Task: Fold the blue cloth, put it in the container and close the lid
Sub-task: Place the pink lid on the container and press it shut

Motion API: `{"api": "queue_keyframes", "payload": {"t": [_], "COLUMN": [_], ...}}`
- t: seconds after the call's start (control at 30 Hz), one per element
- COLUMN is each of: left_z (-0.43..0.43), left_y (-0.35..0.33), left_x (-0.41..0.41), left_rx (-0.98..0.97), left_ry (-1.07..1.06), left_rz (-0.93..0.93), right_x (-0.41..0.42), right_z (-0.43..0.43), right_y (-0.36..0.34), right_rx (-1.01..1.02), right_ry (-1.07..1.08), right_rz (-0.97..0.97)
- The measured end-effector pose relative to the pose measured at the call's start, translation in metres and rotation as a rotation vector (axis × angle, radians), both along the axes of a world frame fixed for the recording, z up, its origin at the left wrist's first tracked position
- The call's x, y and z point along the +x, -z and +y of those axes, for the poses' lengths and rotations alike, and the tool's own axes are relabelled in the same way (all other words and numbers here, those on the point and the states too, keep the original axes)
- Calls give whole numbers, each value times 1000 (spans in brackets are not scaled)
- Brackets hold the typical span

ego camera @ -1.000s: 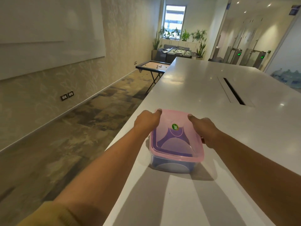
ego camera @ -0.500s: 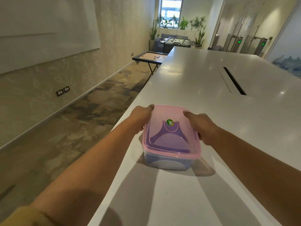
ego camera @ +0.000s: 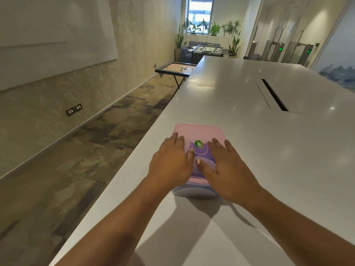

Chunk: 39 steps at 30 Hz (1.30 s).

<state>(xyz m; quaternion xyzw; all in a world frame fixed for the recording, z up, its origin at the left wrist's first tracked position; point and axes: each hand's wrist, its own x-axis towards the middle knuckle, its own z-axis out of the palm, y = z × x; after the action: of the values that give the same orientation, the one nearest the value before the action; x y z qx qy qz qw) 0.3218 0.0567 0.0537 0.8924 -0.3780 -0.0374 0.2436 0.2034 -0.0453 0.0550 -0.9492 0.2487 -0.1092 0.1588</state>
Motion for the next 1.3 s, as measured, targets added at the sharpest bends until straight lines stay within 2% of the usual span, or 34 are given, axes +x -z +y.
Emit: {"api": "queue_keyframes", "payload": {"t": [0.33, 0.53, 0.73, 0.9, 1.03, 1.13, 1.3], "left_z": [-1, -1, 0, -16, -30, -33, -35], "left_y": [7, 6, -13, -34, -28, -20, -13], "left_x": [4, 3, 4, 12, 17, 19, 21], "left_rx": [-18, -10, 131, -6, 107, 199, 221], "left_ry": [20, 25, 59, 43, 77, 116, 140], "left_rz": [31, 38, -36, -106, -43, -103, -132], "right_x": [2, 2, 7, 35, 56, 58, 57], "right_z": [-4, -5, -10, -25, -39, -42, -42], "right_y": [11, 11, -5, -29, -20, -12, -10], "right_rx": [-121, -123, -98, -55, -8, -22, -43], "right_ry": [3, 6, -39, 15, 23, 31, 19], "right_rz": [14, 25, 126, 31, 51, 150, 165]}}
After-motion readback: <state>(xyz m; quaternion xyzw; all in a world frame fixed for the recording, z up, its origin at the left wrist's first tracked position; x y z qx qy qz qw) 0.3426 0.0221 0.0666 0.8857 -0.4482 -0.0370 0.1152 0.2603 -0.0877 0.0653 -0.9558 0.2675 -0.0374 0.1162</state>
